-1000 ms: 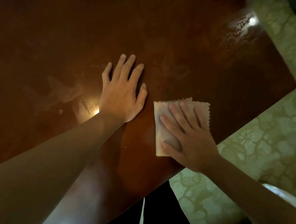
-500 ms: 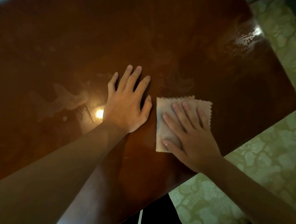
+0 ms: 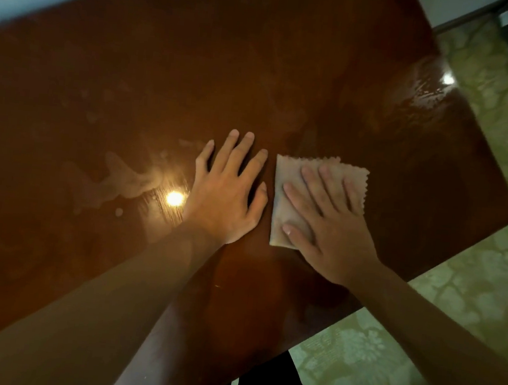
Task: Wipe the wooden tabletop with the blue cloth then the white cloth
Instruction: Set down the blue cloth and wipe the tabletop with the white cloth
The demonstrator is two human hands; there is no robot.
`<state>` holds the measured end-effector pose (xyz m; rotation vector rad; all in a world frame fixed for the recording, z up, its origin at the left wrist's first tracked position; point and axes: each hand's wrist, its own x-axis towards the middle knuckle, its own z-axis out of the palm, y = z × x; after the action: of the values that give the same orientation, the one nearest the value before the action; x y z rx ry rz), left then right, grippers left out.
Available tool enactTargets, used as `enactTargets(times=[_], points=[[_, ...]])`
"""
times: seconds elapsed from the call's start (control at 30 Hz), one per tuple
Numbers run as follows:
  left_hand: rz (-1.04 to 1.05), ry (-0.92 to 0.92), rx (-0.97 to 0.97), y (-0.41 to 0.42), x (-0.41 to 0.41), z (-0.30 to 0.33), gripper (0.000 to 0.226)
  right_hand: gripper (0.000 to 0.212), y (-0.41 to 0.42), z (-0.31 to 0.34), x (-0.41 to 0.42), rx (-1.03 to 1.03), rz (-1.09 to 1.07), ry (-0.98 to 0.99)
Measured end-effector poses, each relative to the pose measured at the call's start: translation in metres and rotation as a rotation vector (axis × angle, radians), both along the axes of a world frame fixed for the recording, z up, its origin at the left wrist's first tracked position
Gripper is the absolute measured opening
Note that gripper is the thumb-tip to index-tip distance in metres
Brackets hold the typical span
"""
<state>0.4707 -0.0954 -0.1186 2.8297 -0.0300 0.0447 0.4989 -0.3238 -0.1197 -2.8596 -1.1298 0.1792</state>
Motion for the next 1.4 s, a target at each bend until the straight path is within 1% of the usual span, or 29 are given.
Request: enactTargets(times=[0.17, 0.3, 0.4, 0.63, 0.77, 0.87, 1.13, 1.27, 1.33, 1.4], points=[[-0.007, 0.012, 0.023, 0.0, 0.001, -0.001, 0.056, 0.063, -0.006, 0.0, -0.01, 0.009, 0.014, 0.02], [-0.015, 0.01, 0.022, 0.0, 0.001, -0.003, 0.055, 0.063, 0.016, 0.0, 0.03, -0.012, 0.059, 0.014], [-0.012, 0.002, 0.023, -0.001, 0.001, -0.003, 0.055, 0.064, 0.025, 0.001, 0.056, -0.043, 0.153, 0.014], [0.001, -0.004, 0.016, -0.001, -0.001, -0.003, 0.055, 0.063, 0.003, -0.001, 0.028, -0.007, 0.205, 0.032], [0.019, -0.02, 0.02, -0.002, 0.0, -0.005, 0.056, 0.064, 0.018, -0.002, 0.063, 0.035, 0.264, 0.04], [0.045, -0.046, 0.027, -0.002, 0.0, -0.006, 0.058, 0.064, 0.043, -0.002, 0.102, 0.011, 0.28, 0.033], [0.058, -0.036, 0.056, -0.003, 0.0, -0.006, 0.059, 0.065, 0.026, -0.004, 0.083, 0.048, 0.311, 0.026], [0.072, -0.024, 0.058, -0.004, 0.0, -0.005, 0.059, 0.066, 0.046, 0.0, 0.119, 0.012, 0.385, 0.038], [0.076, -0.02, 0.07, -0.005, 0.0, -0.005, 0.058, 0.068, 0.061, 0.002, 0.14, -0.041, 0.384, 0.053], [0.077, -0.011, 0.078, -0.005, 0.0, -0.005, 0.058, 0.068, 0.068, 0.003, 0.146, -0.051, 0.364, 0.05]])
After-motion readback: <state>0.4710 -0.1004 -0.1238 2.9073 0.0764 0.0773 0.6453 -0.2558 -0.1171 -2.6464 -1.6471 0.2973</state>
